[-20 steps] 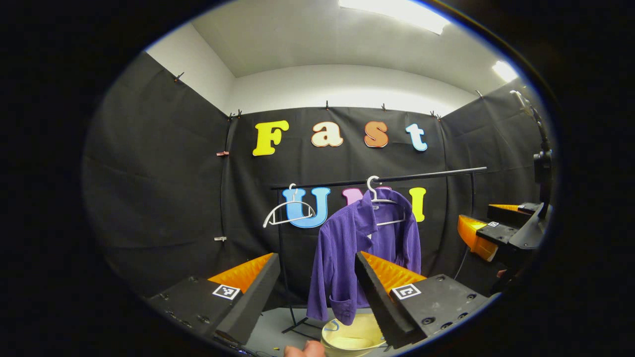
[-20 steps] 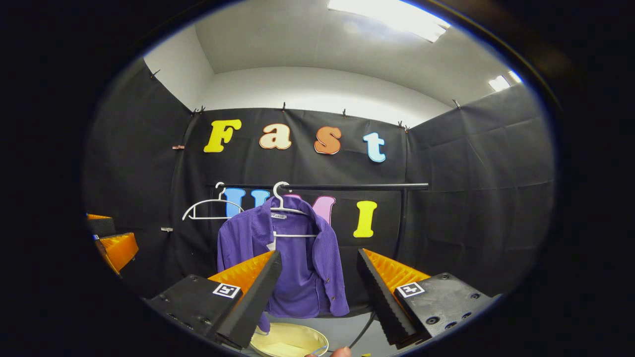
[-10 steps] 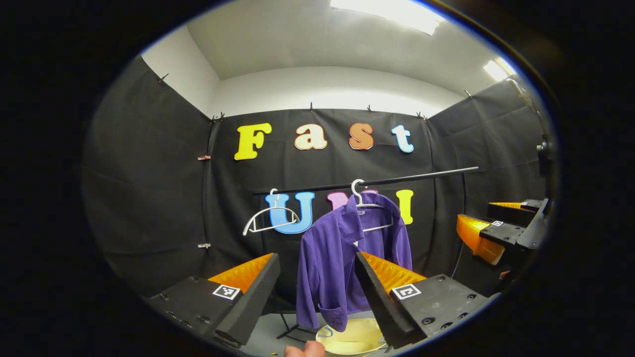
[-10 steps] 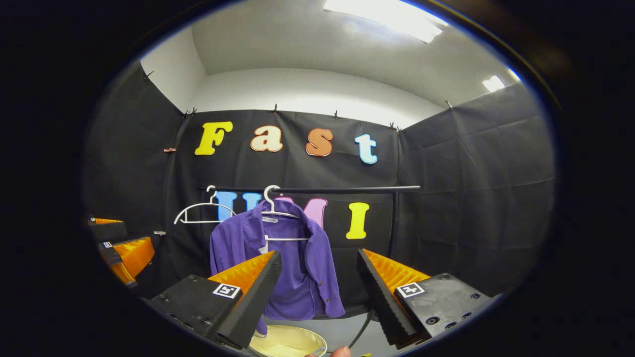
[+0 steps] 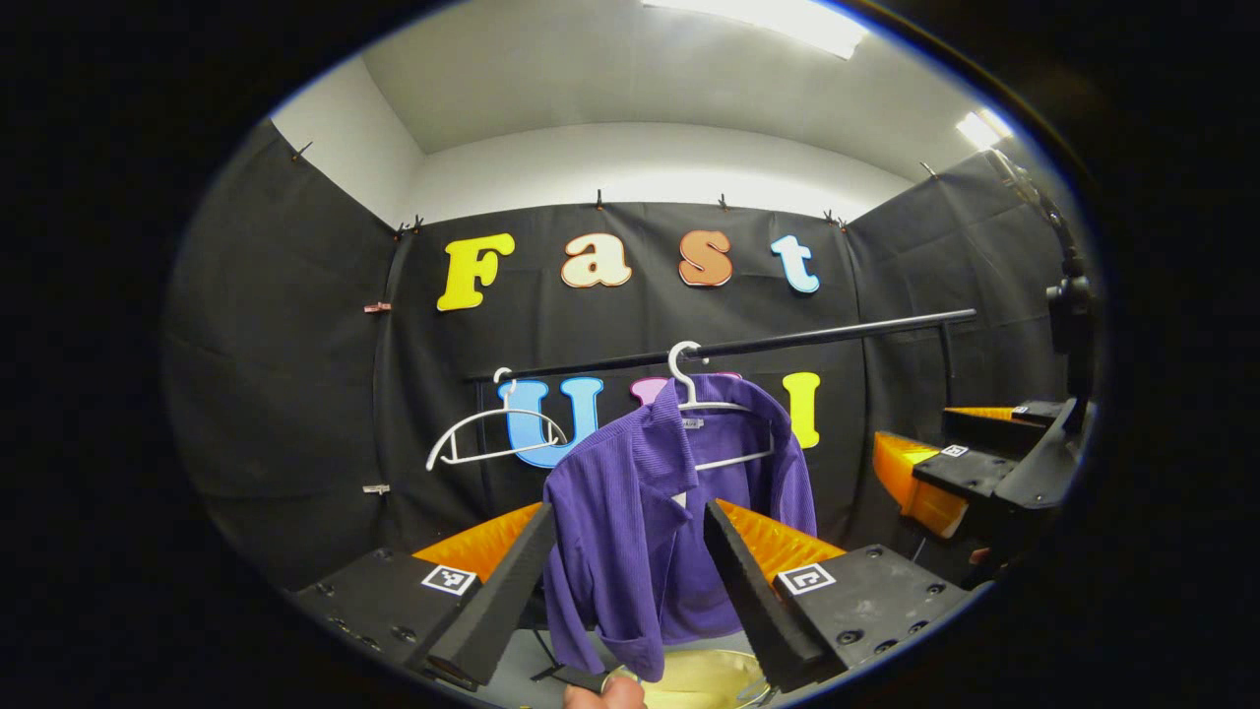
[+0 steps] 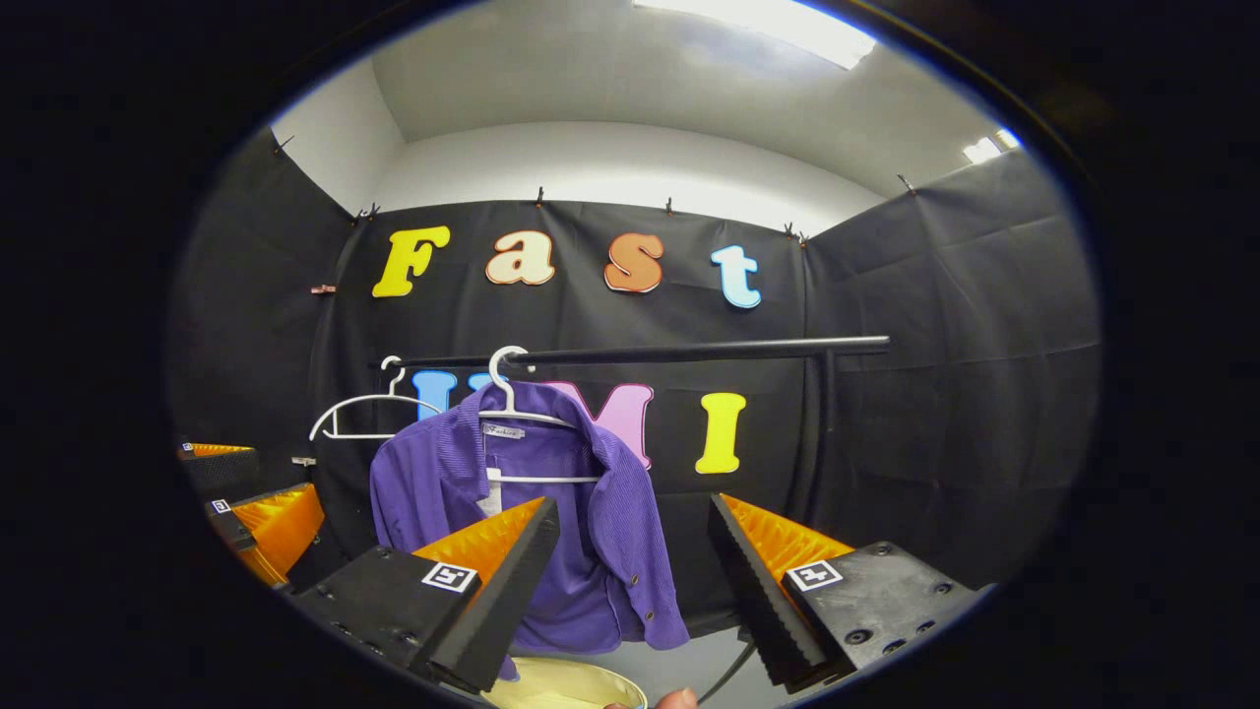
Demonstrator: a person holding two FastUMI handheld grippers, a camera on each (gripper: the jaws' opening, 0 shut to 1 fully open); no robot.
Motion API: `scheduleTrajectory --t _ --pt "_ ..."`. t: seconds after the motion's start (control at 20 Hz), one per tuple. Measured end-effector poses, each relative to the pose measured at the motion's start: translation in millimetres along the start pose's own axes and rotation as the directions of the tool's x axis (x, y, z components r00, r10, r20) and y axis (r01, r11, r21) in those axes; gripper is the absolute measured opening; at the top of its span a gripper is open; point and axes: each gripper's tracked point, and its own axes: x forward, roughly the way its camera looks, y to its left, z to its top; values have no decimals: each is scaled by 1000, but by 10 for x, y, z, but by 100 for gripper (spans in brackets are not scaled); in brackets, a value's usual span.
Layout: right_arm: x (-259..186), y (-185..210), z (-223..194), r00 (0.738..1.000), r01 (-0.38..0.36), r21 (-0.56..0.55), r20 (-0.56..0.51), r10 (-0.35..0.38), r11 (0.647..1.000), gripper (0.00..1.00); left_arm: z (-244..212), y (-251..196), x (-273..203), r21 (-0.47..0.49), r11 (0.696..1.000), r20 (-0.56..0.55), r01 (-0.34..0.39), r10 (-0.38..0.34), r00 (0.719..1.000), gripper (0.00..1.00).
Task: Grasp the clothes on the hanger with both hands and then place them into the laundry hamper below.
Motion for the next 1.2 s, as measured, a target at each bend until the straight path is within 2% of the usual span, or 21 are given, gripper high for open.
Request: scheduleTrajectory --t 0.4,0.6,0.85,1.2 --pt "782 -14 -303 994 -108 33 -12 108 994 98 -325 -331 935 65 995 -26 -75 77 997 93" --pt "1084 -55 -533 985 -167 44 -32 169 985 98 -565 -442 1368 103 992 -33 -67 71 997 93" --pt "1304 -187 -586 986 -163 35 -17 164 986 98 -809 -350 1833 101 988 -58 -113 119 991 93" --pt "1439 -121 -692 984 -174 32 -30 175 984 98 -1046 -205 2314 138 971 -53 -197 206 977 93"
